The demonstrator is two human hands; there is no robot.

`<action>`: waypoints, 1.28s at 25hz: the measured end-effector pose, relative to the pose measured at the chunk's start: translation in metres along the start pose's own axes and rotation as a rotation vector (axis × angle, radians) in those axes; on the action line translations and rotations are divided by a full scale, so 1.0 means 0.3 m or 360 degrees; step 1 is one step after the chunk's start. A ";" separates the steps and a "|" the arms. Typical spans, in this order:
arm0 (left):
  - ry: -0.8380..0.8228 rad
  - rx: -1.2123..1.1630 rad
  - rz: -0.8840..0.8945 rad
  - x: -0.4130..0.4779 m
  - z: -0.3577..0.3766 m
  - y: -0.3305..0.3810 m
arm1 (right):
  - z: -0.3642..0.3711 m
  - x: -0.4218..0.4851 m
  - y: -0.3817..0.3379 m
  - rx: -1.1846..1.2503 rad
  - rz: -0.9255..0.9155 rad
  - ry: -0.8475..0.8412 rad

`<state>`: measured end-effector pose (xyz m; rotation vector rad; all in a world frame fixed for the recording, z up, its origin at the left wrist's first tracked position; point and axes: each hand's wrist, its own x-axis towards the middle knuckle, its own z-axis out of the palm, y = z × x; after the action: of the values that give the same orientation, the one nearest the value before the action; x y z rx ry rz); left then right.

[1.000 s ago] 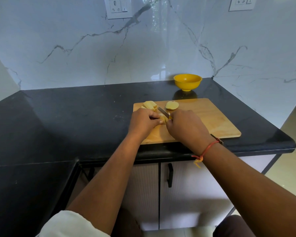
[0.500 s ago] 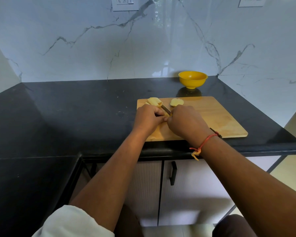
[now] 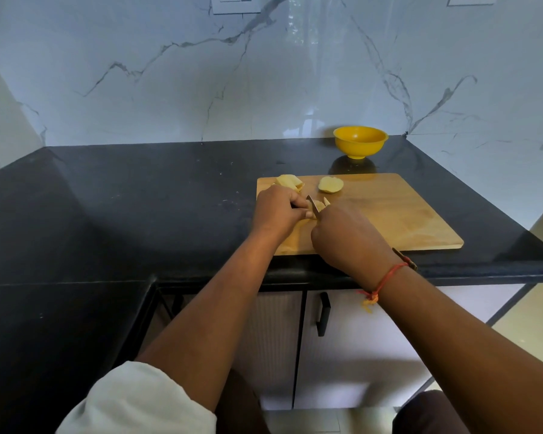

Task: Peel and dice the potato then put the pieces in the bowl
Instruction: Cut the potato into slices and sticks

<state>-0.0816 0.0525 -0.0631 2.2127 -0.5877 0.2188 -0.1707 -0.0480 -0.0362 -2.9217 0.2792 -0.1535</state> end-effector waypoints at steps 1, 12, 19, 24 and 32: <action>0.0004 -0.0003 -0.0001 0.001 0.000 -0.001 | 0.004 -0.016 0.005 0.0019 0.0004 -0.0007; -0.0038 0.0037 -0.0042 -0.002 -0.006 0.007 | 0.033 -0.178 0.116 -0.0161 -0.0088 -0.0056; -0.0151 0.0048 -0.0101 0.012 -0.019 0.005 | -0.020 -0.171 0.184 -0.0206 -0.0123 0.0147; -0.0335 0.0312 -0.0013 0.042 -0.031 0.018 | -0.020 -0.131 0.209 -0.0106 -0.0057 0.0097; -0.0586 0.0696 0.0100 0.110 -0.066 0.061 | -0.039 -0.092 0.229 0.0078 0.0007 0.0117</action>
<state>-0.0608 0.0462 -0.0265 2.6861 -0.8769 -0.0379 -0.2113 -0.1108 -0.0416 -2.8707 0.2887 -0.2642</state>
